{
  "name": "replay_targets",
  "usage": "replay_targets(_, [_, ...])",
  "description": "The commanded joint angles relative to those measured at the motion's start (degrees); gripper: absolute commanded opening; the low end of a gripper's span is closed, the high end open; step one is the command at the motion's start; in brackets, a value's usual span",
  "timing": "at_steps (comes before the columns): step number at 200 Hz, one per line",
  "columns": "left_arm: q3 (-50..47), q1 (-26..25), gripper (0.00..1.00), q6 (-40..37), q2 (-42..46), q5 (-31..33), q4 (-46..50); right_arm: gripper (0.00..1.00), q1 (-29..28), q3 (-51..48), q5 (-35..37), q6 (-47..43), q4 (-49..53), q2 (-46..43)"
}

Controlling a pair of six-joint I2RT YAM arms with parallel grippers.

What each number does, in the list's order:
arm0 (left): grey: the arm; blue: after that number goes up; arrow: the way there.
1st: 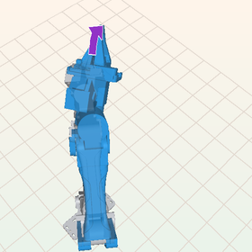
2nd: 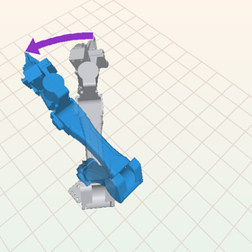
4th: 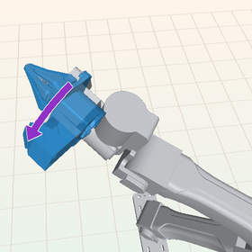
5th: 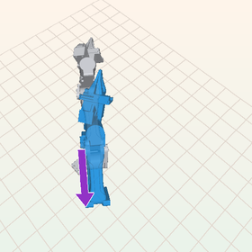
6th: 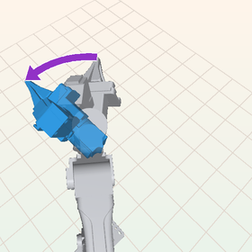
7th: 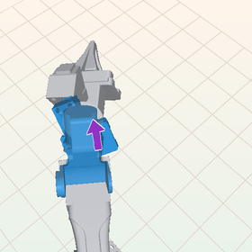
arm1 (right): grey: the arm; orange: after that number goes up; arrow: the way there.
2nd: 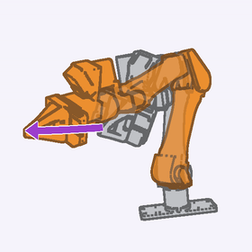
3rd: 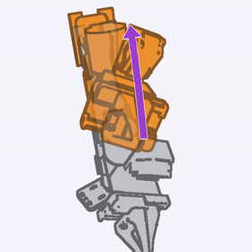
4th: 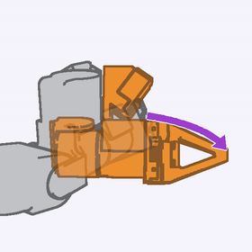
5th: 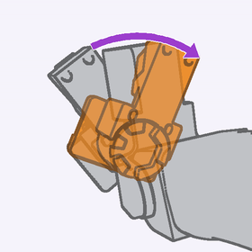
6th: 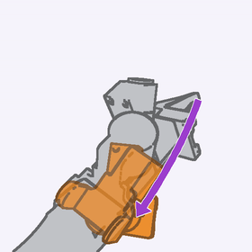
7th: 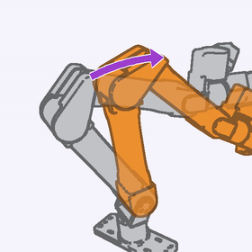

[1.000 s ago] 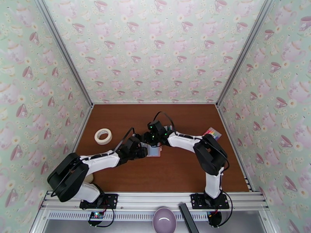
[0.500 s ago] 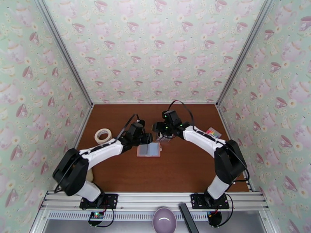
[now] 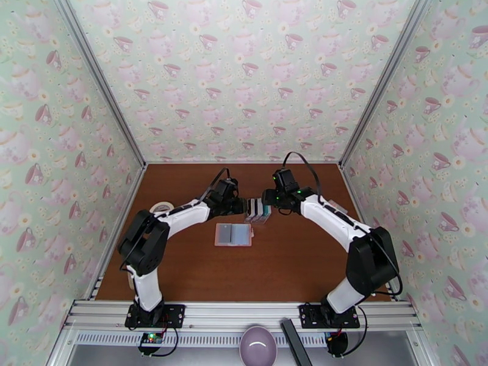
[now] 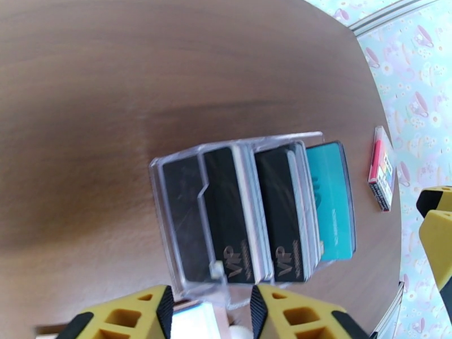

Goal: Put the credit cards into the card holder

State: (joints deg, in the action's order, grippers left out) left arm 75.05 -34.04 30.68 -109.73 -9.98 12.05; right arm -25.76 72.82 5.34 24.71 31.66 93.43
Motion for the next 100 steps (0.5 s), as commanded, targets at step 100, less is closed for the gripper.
replay_targets(100, [6.81, 1.35, 0.33, -0.28, -10.59, -5.34, 1.3, 0.61, 2.07, -2.85, -6.76, -1.82, -3.54, 5.86])
